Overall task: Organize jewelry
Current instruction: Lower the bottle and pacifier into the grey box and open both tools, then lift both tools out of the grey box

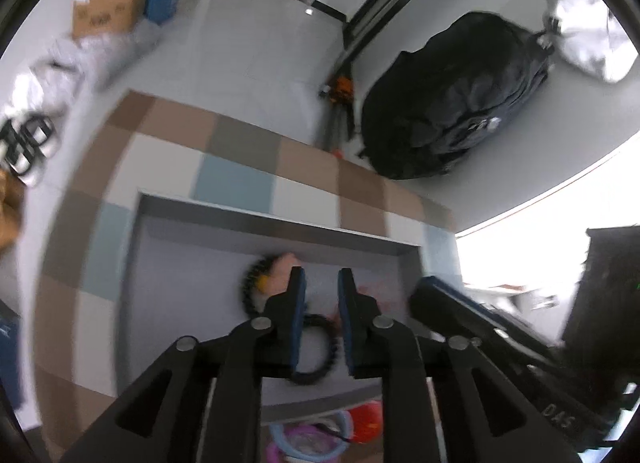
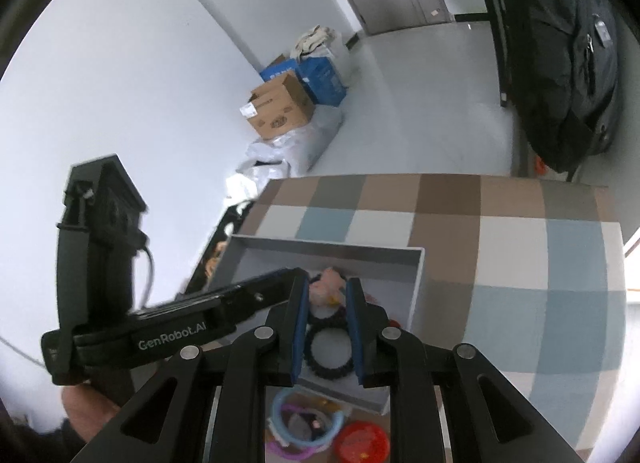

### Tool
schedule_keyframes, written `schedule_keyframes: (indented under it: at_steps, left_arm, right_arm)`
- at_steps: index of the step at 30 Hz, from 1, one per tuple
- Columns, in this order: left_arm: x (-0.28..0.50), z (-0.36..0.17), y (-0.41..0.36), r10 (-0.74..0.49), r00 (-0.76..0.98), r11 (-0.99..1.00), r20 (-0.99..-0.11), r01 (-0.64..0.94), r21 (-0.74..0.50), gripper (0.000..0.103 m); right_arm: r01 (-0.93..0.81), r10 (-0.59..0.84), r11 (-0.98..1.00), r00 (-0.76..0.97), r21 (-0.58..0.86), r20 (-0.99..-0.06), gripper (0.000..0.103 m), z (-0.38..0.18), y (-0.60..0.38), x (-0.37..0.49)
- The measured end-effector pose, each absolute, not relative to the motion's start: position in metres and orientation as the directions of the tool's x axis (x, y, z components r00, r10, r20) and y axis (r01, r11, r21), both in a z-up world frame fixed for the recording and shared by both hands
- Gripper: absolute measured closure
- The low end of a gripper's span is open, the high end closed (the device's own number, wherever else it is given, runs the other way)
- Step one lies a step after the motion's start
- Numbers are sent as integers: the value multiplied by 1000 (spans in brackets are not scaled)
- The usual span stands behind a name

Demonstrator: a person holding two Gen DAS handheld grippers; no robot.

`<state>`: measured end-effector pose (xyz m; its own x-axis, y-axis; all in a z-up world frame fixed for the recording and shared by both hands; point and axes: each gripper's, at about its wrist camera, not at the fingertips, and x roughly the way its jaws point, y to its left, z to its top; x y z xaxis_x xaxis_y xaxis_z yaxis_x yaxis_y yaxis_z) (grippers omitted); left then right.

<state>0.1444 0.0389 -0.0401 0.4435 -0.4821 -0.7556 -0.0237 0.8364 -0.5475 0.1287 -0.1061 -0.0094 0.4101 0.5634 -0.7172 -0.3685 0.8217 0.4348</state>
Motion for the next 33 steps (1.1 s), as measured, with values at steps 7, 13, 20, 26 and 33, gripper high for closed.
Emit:
schedule_keyframes:
  at_steps: [7, 13, 20, 26, 33]
  left_arm:
    - [136, -23, 51, -476, 524, 816, -706, -35, -577, 36]
    - [131, -23, 51, -433, 528, 842, -730, -53, -538, 36]
    - [120, -16, 45, -371, 536, 884, -758, -44, -465, 34]
    - [107, -9, 38, -304, 566, 927, -766, -8, -374, 27]
    - [89, -7, 34, -271, 585, 951, -764, 39, -307, 27]
  right_arm:
    - [-362, 550, 834, 488, 416, -678, 55, 7, -122, 119]
    - [-314, 523, 853, 519, 418, -676, 24, 8, -140, 116]
    - [-324, 525, 851, 521, 412, -674, 6, 10, -142, 109]
    - [-351, 511, 859, 527, 373, -679, 0, 14, -139, 98]
    - [-360, 502, 862, 511, 357, -698, 0, 10, -138, 88]
